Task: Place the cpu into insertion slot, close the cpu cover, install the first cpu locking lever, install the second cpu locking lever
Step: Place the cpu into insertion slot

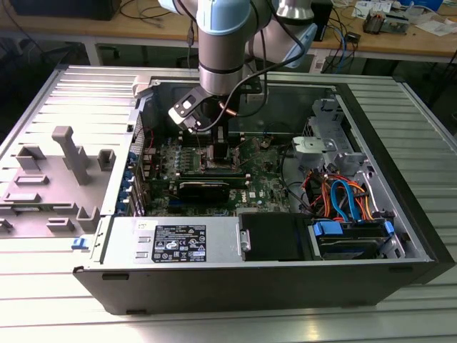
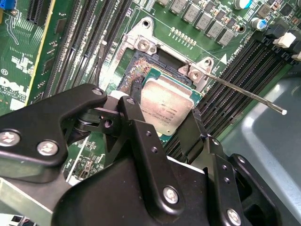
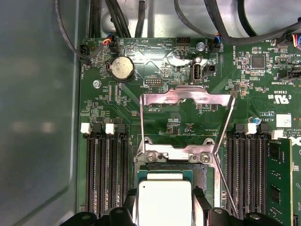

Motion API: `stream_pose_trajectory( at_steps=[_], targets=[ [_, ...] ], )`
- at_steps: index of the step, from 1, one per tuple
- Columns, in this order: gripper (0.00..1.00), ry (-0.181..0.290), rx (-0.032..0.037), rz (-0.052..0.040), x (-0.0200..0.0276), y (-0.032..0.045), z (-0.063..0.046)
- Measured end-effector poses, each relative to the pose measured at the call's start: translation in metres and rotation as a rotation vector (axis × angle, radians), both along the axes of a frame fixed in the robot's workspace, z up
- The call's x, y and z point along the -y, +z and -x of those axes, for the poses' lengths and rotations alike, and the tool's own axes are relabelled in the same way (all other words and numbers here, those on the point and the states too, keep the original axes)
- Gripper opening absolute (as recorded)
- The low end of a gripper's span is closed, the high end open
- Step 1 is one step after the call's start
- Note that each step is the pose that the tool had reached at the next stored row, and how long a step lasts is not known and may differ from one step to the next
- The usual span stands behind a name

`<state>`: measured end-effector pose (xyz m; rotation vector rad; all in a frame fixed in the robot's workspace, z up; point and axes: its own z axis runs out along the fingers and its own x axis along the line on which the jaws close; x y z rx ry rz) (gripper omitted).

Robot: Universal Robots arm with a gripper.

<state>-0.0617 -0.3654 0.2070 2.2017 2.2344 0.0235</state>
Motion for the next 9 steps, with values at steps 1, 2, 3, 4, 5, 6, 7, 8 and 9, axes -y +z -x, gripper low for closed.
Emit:
stream_pose_trajectory(
  at_steps=[1, 2, 3, 4, 5, 6, 7, 8, 9],
  targets=[
    [0.55, 0.0, 0.0, 0.0044, 0.0, -0.0001, 0.0001],
    [0.55, 0.0, 0.0001, 0.007, 0.0, -0.0002, 0.0001],
    [0.55, 0.0, 0.0001, 0.0078, 0.0, -0.0004, 0.0001],
    [0.55, -0.001, 0.0, 0.0083, 0.0001, -0.001, 0.0001],
    [0.55, -0.006, -0.0001, 0.0084, 0.0001, -0.0012, 0.0001],
    [0.55, -0.023, 0.0, 0.0087, 0.0, -0.0015, 0.0001],
    [0.55, -0.025, 0.0002, 0.0142, -0.0001, -0.0017, 0.0002],
    [0.55, -0.025, 0.0002, 0.0191, 0.0, -0.0016, 0.0001],
    [0.55, -0.025, 0.0002, 0.0215, 0.0, -0.0017, 0.0001]
  ],
)
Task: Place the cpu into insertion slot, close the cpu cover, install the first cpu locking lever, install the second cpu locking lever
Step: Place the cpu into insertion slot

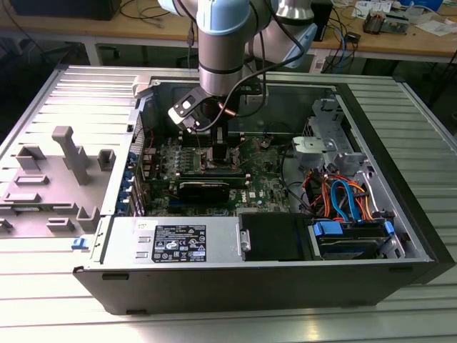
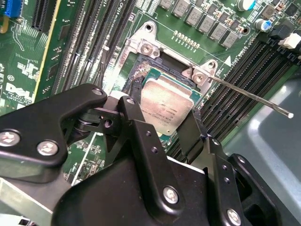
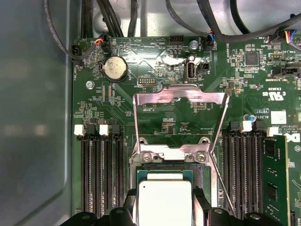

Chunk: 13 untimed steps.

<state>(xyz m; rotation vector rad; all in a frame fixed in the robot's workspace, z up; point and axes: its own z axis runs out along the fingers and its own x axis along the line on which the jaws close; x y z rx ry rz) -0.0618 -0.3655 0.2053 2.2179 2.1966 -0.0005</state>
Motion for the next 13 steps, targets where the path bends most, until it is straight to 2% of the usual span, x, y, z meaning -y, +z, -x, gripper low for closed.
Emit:
stream_pose_trajectory(
  at_steps=[4, 11, 13],
  targets=[
    [0.55, 0.0, -0.0002, 0.016, 0.0002, -0.0001, 0.0],
    [0.55, 0.0, 0.0, 0.017, 0.0002, -0.0002, 0.0],
    [0.55, 0.0, 0.0001, 0.0207, 0.0001, -0.0004, 0.0]
  ],
)
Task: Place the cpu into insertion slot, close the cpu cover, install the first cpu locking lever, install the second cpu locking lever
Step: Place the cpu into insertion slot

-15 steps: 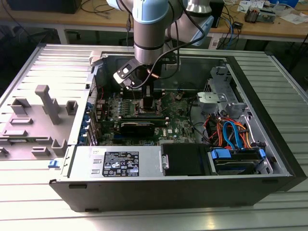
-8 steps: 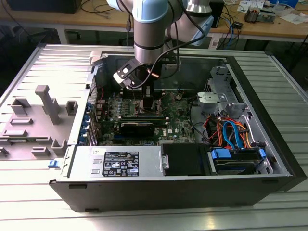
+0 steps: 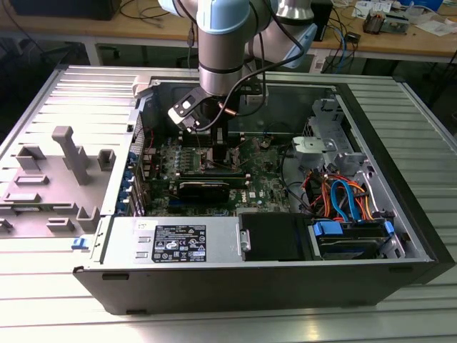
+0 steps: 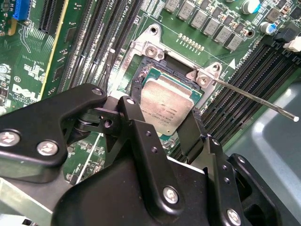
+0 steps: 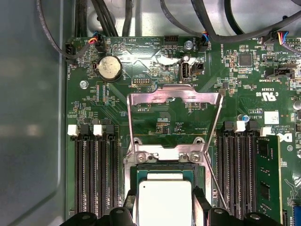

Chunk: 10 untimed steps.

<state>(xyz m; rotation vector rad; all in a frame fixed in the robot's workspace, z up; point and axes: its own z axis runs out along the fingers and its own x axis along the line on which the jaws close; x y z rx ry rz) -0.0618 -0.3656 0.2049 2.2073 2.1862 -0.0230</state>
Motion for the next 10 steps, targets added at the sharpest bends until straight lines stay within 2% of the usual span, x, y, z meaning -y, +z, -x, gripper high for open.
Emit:
stream_pose_trajectory(
  at_steps=[4, 8, 10],
  targets=[
    [0.55, 0.0, -0.0002, 0.0153, 0.0001, 0.0001, 0.0],
    [0.55, 0.001, -0.0004, 0.0236, 0.0001, 0.0001, 0.0],
    [0.55, 0.001, -0.0002, 0.0235, 0.0001, 0.0, 0.0]
  ],
)
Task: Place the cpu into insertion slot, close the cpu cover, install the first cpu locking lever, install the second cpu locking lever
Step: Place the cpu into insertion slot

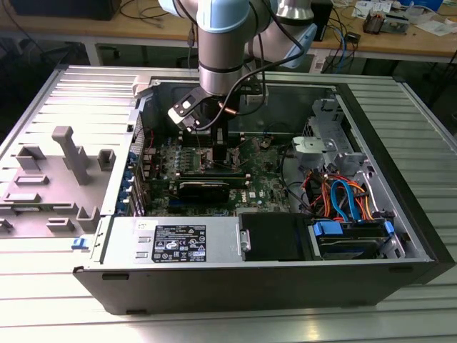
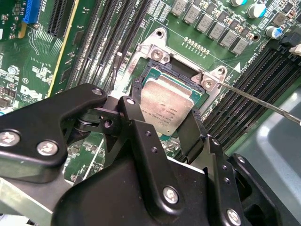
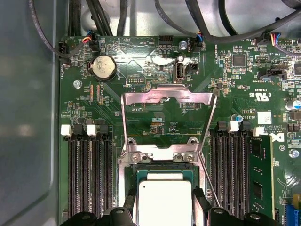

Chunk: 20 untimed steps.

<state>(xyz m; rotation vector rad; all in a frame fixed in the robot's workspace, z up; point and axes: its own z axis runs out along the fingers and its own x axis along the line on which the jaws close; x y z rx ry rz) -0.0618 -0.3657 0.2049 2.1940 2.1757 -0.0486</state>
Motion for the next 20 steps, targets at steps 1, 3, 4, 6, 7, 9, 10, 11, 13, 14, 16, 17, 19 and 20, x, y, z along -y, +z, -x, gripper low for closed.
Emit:
stream_pose_trajectory(
  at_steps=[1, 3, 4, 6, 7, 9, 10, 11, 13, 14, 16, 17, 19, 20],
  targets=[
    [0.55, 0.0, 0.0, 0.0, 0.0, 0.0, 0.0],
    [0.55, 0.0, 0.0, 0.0, 0.0, 0.0, 0.0],
    [0.55, 0.0, 0.0, 0.0, 0.0, 0.0, 0.0],
    [0.55, 0.0, 0.0001, 0.0049, -0.0001, -0.0001, 0.0],
    [0.55, 0.001, -0.0001, 0.0125, 0.0001, 0.0, 0.0],
    [0.55, 0.003, 0.0001, 0.0124, 0.0005, -0.0006, 0.0],
    [0.55, 0.003, 0.0001, 0.0125, 0.0005, -0.0014, 0.0],
    [0.55, 0.003, 0.0001, 0.0125, 0.0005, -0.0024, 0.0],
    [0.55, 0.005, 0.0, 0.0127, 0.0006, -0.0033, 0.0001],
    [0.55, 0.013, 0.0, 0.0128, 0.0005, -0.0034, 0.0001],
    [0.55, 0.017, 0.0002, 0.0124, 0.0001, -0.0038, 0.0001],
    [0.55, 0.017, 0.0001, 0.0125, -0.0002, -0.0039, 0.0001],
    [0.55, 0.017, 0.0, 0.0127, -0.0002, -0.0039, 0.0001],
    [0.55, 0.017, 0.0001, 0.0126, -0.0002, -0.0041, 0.0001]
  ],
)
